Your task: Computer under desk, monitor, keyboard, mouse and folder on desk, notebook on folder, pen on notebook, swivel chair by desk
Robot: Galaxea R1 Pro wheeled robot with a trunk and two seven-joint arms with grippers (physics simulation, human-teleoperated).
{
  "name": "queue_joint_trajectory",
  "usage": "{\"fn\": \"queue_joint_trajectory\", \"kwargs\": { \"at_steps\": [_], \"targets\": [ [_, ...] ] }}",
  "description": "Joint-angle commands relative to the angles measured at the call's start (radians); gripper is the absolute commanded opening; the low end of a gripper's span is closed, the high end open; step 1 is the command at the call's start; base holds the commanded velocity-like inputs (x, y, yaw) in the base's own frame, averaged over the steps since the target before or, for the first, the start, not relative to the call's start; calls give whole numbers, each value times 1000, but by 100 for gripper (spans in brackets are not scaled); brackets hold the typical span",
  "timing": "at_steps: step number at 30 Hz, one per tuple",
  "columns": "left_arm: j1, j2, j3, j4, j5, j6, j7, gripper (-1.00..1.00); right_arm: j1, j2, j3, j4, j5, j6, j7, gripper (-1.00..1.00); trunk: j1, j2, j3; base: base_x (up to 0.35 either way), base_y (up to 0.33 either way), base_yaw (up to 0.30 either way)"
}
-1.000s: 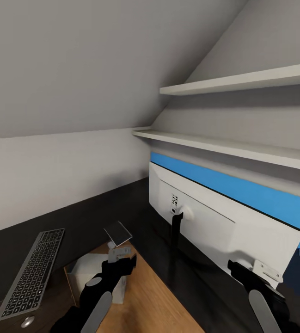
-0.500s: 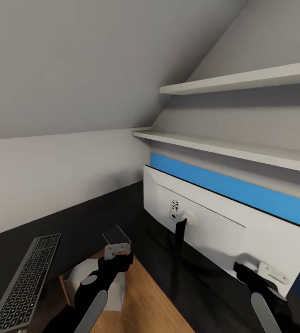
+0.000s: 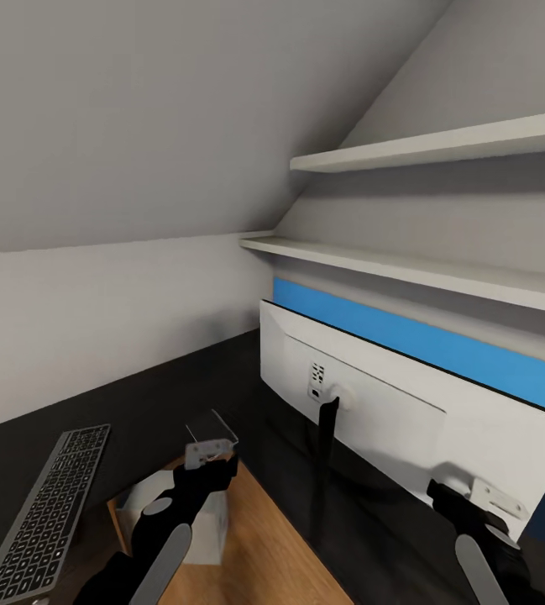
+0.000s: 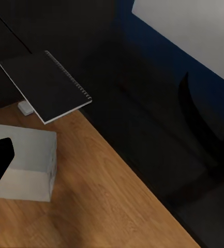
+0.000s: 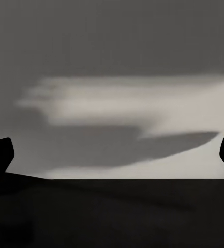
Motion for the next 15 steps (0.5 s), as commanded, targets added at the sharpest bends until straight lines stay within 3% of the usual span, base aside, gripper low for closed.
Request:
{"fn": "queue_joint_trajectory", "kwargs": {
  "at_steps": [1,4,6,8,10,15],
  "targets": [
    [-1,1,-2,-2,10,1,10,100,-1,-1,0,0,-6,4,-6,100,0,-2,-2,0,0,0],
    [0,5,1,-19,10,1,10,100,-2,-8,0,8,-5,1,-6,100,0,-2,-2,7,0,0],
    [6,24,2,-43,10,1,9,100,-2,-18,0,11,-3,-13,-5,100,0,-2,-2,174,0,0],
    [11,49,3,-59,55,1,10,100,-3,-23,0,17,-2,-30,-5,100,0,-2,-2,149,0,0],
    [12,57,3,-62,74,1,10,100,-3,-24,0,18,-3,-33,-6,100,0,-2,-2,66,0,0],
    [12,65,3,-64,93,2,10,100,-3,-24,1,19,-3,-36,-5,100,0,-2,-2,18,0,0]
  ]
}}
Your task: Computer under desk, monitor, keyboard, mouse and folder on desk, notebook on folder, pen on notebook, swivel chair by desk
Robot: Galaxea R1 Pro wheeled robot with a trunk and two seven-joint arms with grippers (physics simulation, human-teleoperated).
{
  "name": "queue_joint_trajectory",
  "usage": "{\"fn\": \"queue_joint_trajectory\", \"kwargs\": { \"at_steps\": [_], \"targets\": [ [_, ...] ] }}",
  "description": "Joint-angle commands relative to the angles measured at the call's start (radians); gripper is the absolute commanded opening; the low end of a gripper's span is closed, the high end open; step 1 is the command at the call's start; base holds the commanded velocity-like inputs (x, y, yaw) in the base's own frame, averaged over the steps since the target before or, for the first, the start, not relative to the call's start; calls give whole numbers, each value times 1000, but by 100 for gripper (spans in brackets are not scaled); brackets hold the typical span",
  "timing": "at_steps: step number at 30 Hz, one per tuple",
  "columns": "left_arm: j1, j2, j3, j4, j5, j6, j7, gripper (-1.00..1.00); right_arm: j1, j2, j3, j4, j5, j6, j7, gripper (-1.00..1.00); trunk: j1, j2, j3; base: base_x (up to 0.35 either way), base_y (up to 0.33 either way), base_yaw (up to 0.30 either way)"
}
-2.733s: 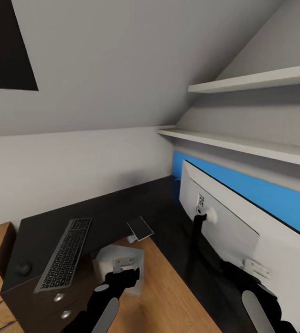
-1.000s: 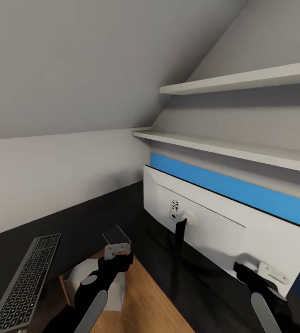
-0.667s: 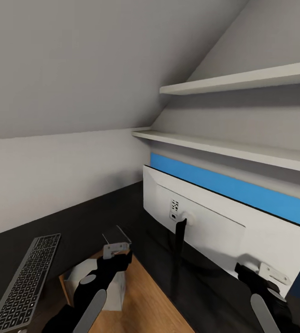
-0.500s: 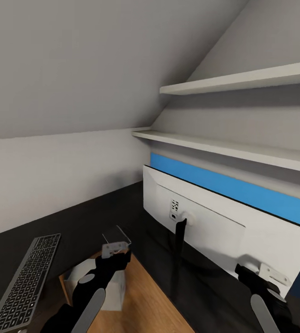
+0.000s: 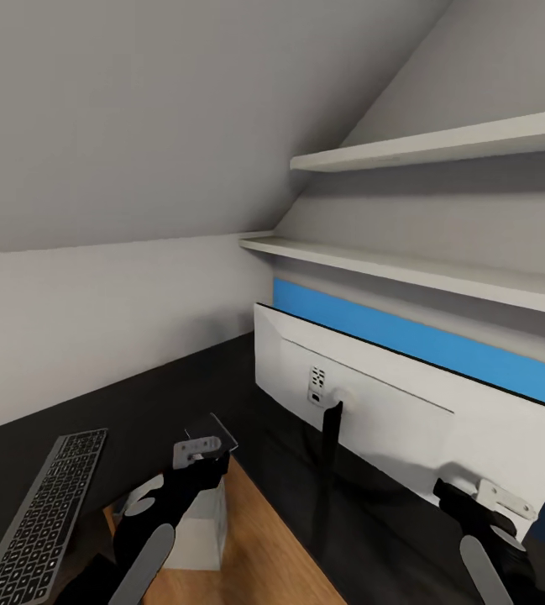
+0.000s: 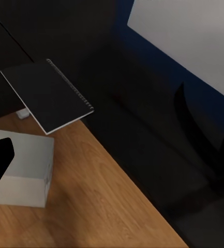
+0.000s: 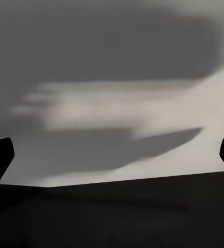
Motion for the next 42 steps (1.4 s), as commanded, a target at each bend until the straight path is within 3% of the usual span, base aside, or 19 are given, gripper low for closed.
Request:
{"fn": "queue_joint_trajectory", "kwargs": {
  "at_steps": [1,29,42],
  "targets": [
    [-1,1,-3,-2,10,1,10,100,-1,0,0,-2,-6,4,-5,100,0,-2,-2,4,0,0],
    [-1,1,-4,-3,13,2,10,100,-1,0,1,-2,-6,4,-5,100,0,-2,-3,111,51,0],
    [-1,0,-4,-3,13,3,10,100,-1,0,2,-2,-6,4,-5,100,0,-2,-3,4,5,0]
  ]
}}
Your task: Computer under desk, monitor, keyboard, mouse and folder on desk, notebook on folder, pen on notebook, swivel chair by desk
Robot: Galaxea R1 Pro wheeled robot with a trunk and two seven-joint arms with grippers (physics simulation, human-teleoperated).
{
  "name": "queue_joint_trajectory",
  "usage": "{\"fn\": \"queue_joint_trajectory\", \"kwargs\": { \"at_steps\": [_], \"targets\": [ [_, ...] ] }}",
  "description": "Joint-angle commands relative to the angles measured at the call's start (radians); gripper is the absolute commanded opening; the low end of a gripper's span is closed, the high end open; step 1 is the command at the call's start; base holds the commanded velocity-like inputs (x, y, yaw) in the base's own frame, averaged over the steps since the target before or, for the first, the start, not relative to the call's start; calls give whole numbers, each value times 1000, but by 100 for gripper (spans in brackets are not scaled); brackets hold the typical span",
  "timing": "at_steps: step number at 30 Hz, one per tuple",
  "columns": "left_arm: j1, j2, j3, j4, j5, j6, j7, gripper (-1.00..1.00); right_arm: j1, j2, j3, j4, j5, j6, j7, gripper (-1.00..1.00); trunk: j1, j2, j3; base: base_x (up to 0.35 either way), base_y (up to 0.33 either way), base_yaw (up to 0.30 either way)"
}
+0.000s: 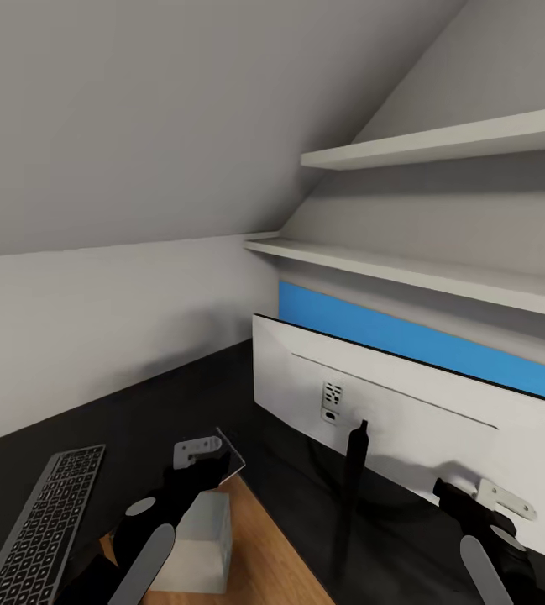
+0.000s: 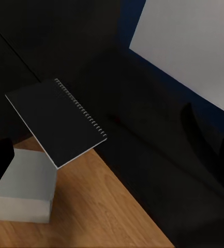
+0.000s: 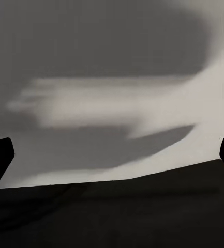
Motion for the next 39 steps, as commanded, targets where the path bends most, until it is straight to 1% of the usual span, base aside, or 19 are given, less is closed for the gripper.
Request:
{"fn": "queue_joint_trajectory", "kwargs": {
  "at_steps": [1,17,23,24,25,26,27,32,34,36,38,39],
  "targets": [
    [-1,1,-3,-1,10,1,10,100,-1,0,1,-2,-6,4,-6,100,0,-2,-2,-126,110,0],
    [-1,1,-4,0,10,1,10,100,-1,4,24,-6,-7,1,-5,100,0,-2,-2,-241,221,0],
    [-1,1,-5,0,10,1,10,100,-1,4,63,-7,-6,-5,-5,100,0,-2,-2,-111,238,0],
    [-1,1,-5,0,10,1,10,100,-1,4,79,-7,-4,-15,-5,100,0,-2,-2,-12,234,0],
    [-1,1,-5,0,10,1,10,100,-1,4,79,-7,-4,-15,-5,100,0,-2,-2,-12,234,0],
    [-1,1,-7,0,10,1,10,100,-1,4,123,-5,15,-53,-5,100,0,-2,-2,167,213,0],
    [-1,1,-7,0,10,1,10,100,-1,4,131,-5,21,-60,-5,100,0,-2,-2,185,188,0],
    [-1,0,-9,1,10,4,9,100,-1,4,154,-4,51,-89,-5,100,0,-2,-4,148,106,0],
    [-1,-3,-10,3,10,6,9,100,-1,4,165,0,91,-118,-5,100,0,-2,-4,30,20,0],
    [-1,-3,-11,3,10,7,9,100,-1,5,170,11,113,-150,-6,100,0,-2,-4,13,9,0],
    [-1,-3,-13,3,10,7,9,100,-1,5,175,25,128,-168,-6,100,0,-2,-4,8,5,0],
    [-1,-4,-13,3,10,7,9,100,-1,6,181,39,143,-181,-7,100,0,-2,-4,4,3,0]
  ]
}}
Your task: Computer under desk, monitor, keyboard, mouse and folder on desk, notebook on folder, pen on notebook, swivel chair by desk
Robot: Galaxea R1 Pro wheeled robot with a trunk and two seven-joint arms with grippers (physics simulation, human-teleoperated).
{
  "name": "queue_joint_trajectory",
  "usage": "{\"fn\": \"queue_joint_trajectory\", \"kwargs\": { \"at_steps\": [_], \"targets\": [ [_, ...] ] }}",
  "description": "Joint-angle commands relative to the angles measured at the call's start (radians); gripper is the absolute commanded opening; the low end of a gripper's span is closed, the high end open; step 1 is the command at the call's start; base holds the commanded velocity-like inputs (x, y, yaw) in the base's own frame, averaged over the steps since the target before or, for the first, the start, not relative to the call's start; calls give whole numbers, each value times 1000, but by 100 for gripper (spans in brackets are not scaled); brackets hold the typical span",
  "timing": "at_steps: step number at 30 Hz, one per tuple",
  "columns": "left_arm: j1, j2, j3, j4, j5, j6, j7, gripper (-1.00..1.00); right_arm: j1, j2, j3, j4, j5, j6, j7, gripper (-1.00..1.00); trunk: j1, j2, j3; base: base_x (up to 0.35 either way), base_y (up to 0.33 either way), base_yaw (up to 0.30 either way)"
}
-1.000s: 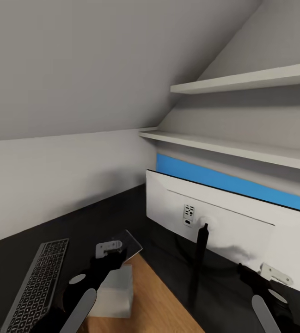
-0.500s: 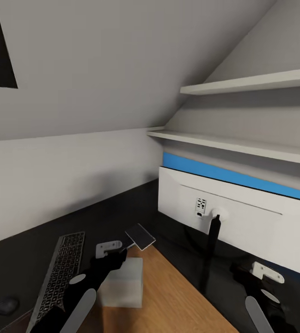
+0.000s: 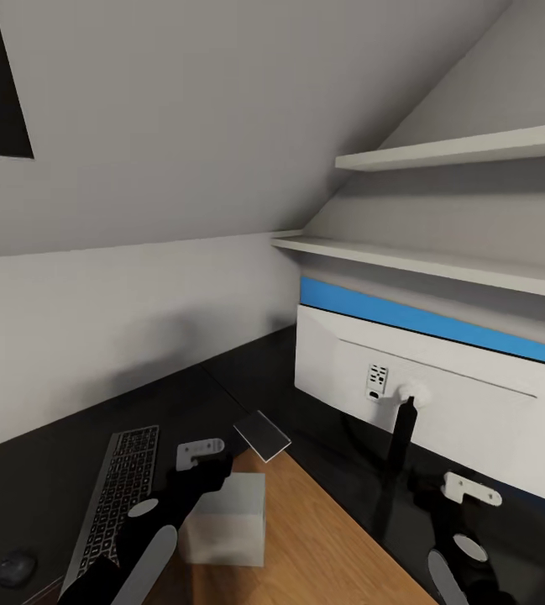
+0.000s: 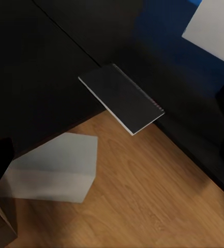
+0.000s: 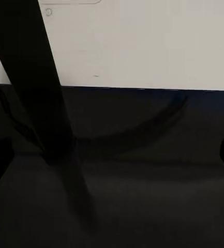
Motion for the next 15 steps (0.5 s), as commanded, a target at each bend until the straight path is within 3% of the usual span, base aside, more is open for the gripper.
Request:
{"fn": "queue_joint_trajectory", "kwargs": {
  "at_steps": [1,10,15],
  "targets": [
    [-1,1,-3,-1,10,1,10,100,-1,0,6,6,4,-1,-8,100,0,-2,-2,3,2,0],
    [-1,0,-5,-1,9,1,10,100,-1,21,19,50,65,-65,-8,100,0,-2,-2,8,4,0],
    [-1,0,-5,-1,9,1,10,100,-1,30,20,80,109,-110,-7,100,0,-2,-2,148,132,0]
  ]
}}
